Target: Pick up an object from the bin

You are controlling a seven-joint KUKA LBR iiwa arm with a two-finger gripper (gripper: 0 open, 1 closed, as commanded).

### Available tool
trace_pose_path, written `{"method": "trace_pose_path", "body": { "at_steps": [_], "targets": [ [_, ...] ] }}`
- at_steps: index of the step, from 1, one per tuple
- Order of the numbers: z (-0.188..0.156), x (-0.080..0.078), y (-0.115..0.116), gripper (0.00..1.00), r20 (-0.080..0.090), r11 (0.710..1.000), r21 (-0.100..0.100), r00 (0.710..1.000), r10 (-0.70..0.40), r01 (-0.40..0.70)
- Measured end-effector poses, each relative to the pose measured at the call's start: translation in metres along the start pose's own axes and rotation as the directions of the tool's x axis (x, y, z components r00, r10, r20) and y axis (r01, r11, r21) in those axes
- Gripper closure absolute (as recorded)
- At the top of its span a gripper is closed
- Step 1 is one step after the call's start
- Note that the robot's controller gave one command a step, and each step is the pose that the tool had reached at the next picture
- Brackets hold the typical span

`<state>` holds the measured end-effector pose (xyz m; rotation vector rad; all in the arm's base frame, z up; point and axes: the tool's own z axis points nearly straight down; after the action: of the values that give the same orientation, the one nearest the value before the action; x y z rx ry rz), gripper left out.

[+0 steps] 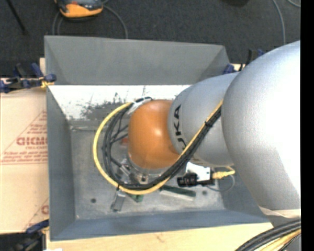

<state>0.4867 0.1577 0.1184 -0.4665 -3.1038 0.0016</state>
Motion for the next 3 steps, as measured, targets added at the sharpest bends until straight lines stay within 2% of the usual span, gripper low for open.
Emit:
{"method": "trace_pose_path", "body": {
  "at_steps": [1, 2, 3],
  "targets": [
    [-0.002, -0.014, -0.013, 0.0, 0.004, 0.994, -0.001, 0.994, -0.111, 0.111],
    [0.019, -0.021, -0.015, 0.0, 0.004, 0.981, -0.002, 0.981, -0.195, 0.195],
    [0.047, -0.037, -0.022, 1.0, 0.002, 1.0, -0.002, 1.0, 0.024, -0.024]
  ]
}}
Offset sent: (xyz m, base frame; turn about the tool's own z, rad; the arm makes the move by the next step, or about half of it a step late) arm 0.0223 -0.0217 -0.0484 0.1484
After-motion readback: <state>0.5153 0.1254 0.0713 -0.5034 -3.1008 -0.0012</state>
